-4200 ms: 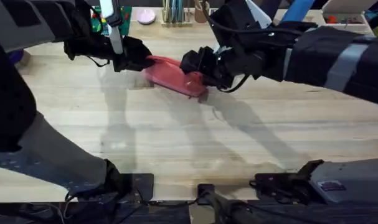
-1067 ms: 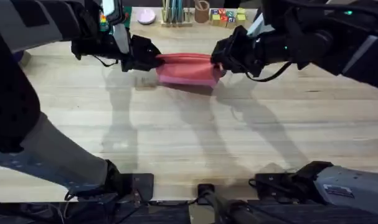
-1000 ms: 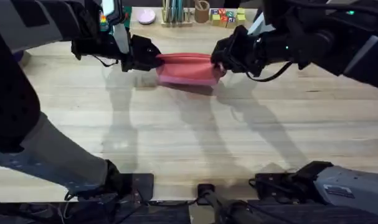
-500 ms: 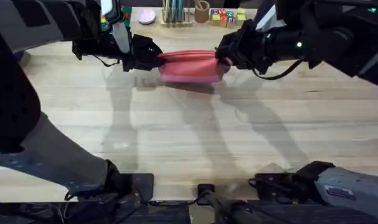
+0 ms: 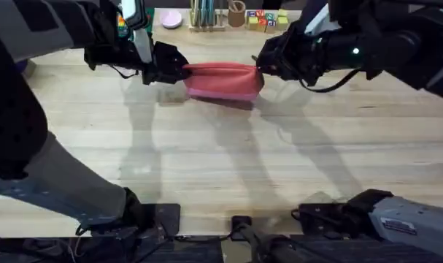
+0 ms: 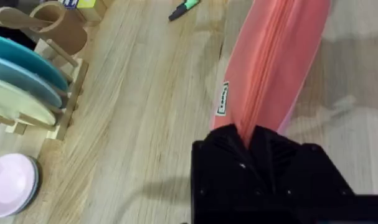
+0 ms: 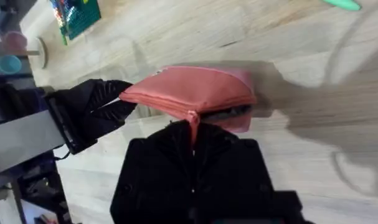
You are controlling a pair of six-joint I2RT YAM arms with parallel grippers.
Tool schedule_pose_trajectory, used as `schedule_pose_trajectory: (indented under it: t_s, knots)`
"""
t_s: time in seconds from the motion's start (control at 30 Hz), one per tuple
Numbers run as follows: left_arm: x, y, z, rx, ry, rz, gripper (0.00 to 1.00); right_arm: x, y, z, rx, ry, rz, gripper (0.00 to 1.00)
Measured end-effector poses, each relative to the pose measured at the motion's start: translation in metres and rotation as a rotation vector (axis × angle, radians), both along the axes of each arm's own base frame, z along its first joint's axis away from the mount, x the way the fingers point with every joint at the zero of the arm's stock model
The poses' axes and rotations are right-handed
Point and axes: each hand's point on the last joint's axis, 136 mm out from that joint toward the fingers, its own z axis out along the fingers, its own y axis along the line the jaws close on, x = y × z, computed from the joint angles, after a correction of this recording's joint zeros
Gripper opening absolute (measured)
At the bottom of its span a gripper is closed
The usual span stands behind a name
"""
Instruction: Unzip the bag, pick up the pens from the table one at a time and place them inside, then zip the bag closed.
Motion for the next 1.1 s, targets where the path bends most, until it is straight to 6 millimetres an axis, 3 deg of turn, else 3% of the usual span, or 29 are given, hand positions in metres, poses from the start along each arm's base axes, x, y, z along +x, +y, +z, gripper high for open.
schedule_pose_trajectory:
  t_s: [0.6, 0.83, 1.1]
  knots:
    - [0.001, 0.004, -0.004, 0.028, 0.004, 0.01, 0.042, -0.004, 0.006, -0.001, -0.018, -0.005, 0.024, 0.032]
    - [0.002, 0.01, -0.006, 0.04, 0.005, 0.025, 0.042, -0.004, 0.011, -0.013, -0.053, 0.012, 0.052, 0.03]
    - [0.002, 0.01, -0.006, 0.042, 0.006, 0.026, 0.042, -0.003, 0.011, -0.014, -0.058, 0.009, 0.052, 0.031]
